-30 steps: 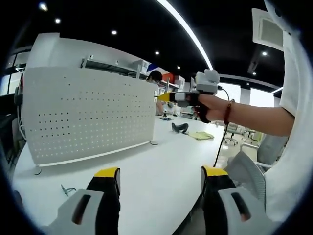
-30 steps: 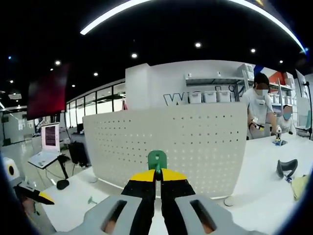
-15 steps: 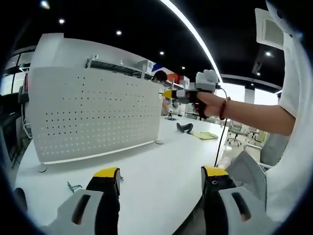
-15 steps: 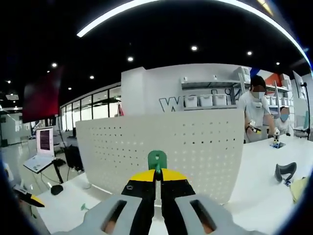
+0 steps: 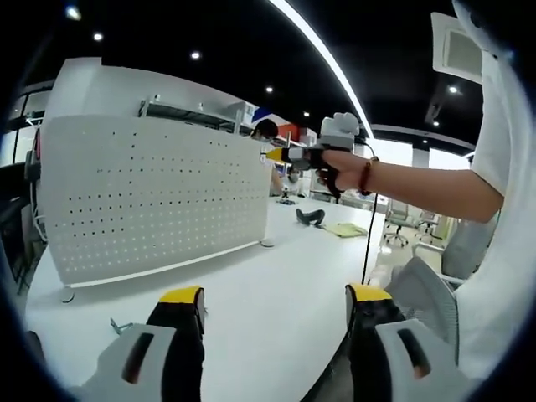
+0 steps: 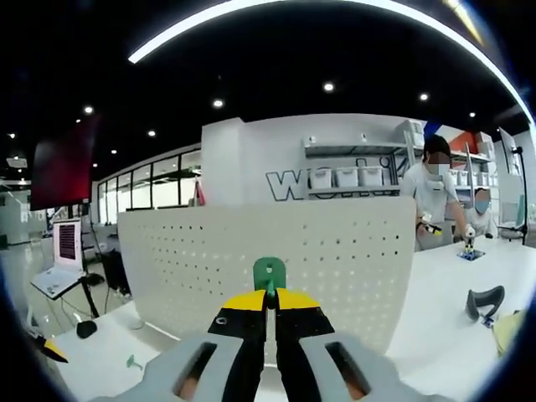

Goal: Insert the hook assembly into the mounting plate slot until the hook locks in place.

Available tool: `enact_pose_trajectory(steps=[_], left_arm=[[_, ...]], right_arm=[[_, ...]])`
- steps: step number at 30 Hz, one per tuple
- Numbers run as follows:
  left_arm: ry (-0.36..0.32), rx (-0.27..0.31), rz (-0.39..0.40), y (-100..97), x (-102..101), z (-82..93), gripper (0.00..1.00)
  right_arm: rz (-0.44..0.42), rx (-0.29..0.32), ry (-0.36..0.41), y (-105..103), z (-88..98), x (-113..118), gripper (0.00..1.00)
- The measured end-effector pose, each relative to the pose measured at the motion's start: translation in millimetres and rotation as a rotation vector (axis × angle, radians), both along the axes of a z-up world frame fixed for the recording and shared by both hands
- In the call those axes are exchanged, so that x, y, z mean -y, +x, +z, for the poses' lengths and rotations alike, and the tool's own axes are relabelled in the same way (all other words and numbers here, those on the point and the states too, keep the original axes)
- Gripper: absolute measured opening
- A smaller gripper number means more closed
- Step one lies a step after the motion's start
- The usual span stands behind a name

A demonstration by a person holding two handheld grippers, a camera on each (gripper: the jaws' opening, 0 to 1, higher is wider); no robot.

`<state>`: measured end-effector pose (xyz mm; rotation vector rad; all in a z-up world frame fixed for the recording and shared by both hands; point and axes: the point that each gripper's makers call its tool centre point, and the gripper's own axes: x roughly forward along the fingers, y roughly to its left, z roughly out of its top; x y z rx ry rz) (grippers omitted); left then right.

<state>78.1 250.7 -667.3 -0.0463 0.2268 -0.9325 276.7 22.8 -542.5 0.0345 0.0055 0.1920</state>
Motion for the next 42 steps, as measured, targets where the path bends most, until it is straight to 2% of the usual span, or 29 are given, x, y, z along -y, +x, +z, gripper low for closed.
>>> enact_pose_trajectory(steps=[15,16,17,18,19,20,21,26,42], left_arm=[[0.000,-0.004,-0.016,1.0,1.8,-3.4,0.74],[-0.001,-0.004,-0.015,1.4,0.9,-3.5,0.74],[-0.002,-0.006,-0.013,1.7,0.2,-4.0,0.74],[-0.003,-0.010,-0.011,2.2,-0.9,-5.0,0.74],[-0.003,-0.012,-0.012,2.3,-1.4,-5.6,0.74],[-0.002,-0.012,-0.012,2.6,-1.8,-6.3,0.74],[-0.001,-0.014,-0.010,3.0,-2.3,-6.8,0.74],[-0.002,-0.016,-0.009,5.1,-2.6,-7.4,0.74],[0.004,-0.023,-0.005,13.9,-8.6,-7.3,0.73]], right_arm=[[-0.033,0.025,-0.059,27.6,6.2,5.3,0.01],[-0.035,0.023,-0.043,29.0,6.5,5.7,0.01],[-0.033,0.027,0.009,30.8,8.5,4.1,0.01],[-0.036,0.027,-0.020,31.4,8.8,5.1,0.01],[-0.051,0.038,-0.129,34.4,10.9,7.6,0.01],[-0.056,0.029,-0.174,36.1,9.8,7.0,0.01],[-0.043,0.022,-0.134,38.4,9.6,1.0,0.01],[-0.042,0.023,-0.150,45.7,12.6,-3.9,0.01],[-0.066,0.020,-0.122,76.9,18.6,-1.3,0.01]])
